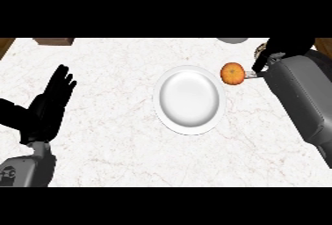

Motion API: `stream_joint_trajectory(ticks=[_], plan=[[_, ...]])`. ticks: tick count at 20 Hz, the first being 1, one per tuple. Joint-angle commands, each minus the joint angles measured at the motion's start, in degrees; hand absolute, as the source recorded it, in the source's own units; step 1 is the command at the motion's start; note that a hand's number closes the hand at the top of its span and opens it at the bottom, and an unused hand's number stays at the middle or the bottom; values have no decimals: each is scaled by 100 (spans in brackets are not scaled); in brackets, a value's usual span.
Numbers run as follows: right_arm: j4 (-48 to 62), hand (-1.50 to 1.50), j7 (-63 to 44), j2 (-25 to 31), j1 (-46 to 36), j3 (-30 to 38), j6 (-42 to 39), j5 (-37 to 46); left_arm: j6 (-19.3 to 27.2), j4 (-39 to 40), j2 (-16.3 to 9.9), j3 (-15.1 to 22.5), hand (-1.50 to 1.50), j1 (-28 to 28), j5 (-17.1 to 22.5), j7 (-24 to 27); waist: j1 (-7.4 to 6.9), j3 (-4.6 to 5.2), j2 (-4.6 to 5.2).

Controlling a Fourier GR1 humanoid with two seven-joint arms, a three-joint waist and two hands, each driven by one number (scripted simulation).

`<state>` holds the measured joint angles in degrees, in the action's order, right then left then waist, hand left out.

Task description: Pick the cupcake from the plate and place it in the pan

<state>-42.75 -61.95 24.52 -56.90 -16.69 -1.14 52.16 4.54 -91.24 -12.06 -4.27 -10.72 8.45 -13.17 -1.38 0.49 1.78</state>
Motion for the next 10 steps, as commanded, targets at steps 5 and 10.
stream_joint_trajectory(ticks=[5,10], plan=[[1411,150,-1996,659,-1379,510,83,890,-153,-52,152,362,0,-259,-34,-29,-648,-21,160],[1973,150,-2315,897,-1714,664,493,1348,-136,-65,193,410,0,-296,-54,-54,-704,-40,132]])
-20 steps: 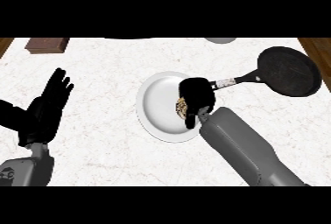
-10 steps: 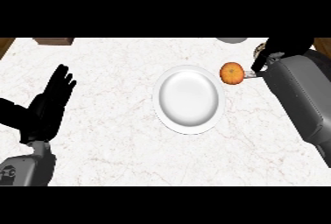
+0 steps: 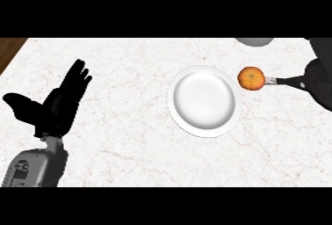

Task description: Pick the cupcake from the plate and place it in the pan

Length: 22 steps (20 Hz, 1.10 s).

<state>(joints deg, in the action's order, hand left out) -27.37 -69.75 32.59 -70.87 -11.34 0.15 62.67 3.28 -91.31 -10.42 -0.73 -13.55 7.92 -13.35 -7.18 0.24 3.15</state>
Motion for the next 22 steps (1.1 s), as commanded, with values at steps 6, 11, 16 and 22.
stream_joint_trajectory(ticks=[6,11,16,22], plan=[[930,150,-1544,245,-369,335,907,719,72,57,36,2,0,-8,-75,34,83,-22,-76],[1155,150,-1545,336,-224,526,1351,966,140,60,74,33,0,113,-120,-65,246,-29,-141],[1161,150,-1544,302,153,744,1913,1100,195,130,-29,-154,0,110,-112,-86,442,-32,-199],[1122,150,-928,234,838,1186,2713,925,113,180,-71,-312,0,219,9,56,504,-38,-217]])
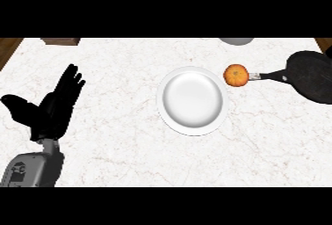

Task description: Pick the cupcake from the plate and place it in the pan

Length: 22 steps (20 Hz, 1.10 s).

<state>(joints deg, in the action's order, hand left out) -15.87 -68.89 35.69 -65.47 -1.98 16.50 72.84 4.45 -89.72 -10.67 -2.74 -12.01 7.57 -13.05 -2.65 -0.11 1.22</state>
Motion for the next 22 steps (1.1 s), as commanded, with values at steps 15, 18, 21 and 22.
stream_joint_trajectory(ticks=[15,18,21,22], plan=[[191,-150,-436,-282,1400,1819,2594,-994,-6,-208,23,11,0,170,-18,-17,96,-13,-29],[246,-150,-152,-624,1671,2033,3155,-1121,13,-256,104,88,0,220,-22,-86,15,-16,-8],[70,-150,109,-689,1770,1989,3791,-961,-60,-111,-65,-144,0,140,73,-67,73,-3,-39],[4,-150,143,-578,1644,1997,3940,-902,-40,-195,-74,-103,0,-77,94,-286,52,-7,-29]])
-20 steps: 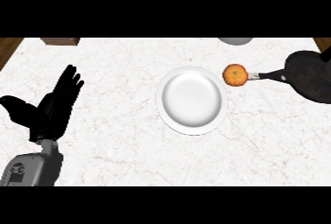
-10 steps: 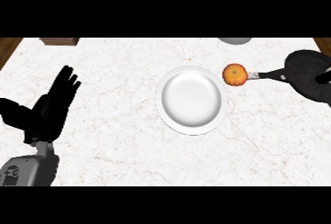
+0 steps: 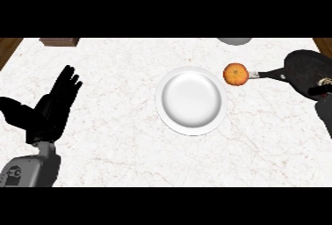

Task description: Pick the cupcake from the plate and place it in the pan

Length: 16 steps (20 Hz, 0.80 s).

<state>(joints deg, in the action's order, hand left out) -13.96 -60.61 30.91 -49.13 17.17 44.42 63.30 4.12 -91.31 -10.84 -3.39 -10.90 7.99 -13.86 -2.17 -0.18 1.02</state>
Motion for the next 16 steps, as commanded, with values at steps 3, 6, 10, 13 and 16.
stream_joint_trajectory(ticks=[3,6,10,13,16], plan=[[-458,-150,-464,-98,227,225,2003,62,1,59,-28,-104,0,44,14,85,66,6,-29],[-749,-150,-671,-387,289,300,2688,153,-41,6,-158,-205,0,40,67,-51,149,16,-98],[-1350,-150,-689,-782,488,317,3377,339,-57,108,-49,-160,0,425,-21,302,308,38,-182],[-1822,-150,-658,-1384,860,262,3869,564,208,-117,-43,-115,0,140,-113,-217,421,32,-218],[-2619,-150,-430,-1812,1102,181,4045,581,138,-85,-87,-261,0,322,-4,-110,484,37,-252]])
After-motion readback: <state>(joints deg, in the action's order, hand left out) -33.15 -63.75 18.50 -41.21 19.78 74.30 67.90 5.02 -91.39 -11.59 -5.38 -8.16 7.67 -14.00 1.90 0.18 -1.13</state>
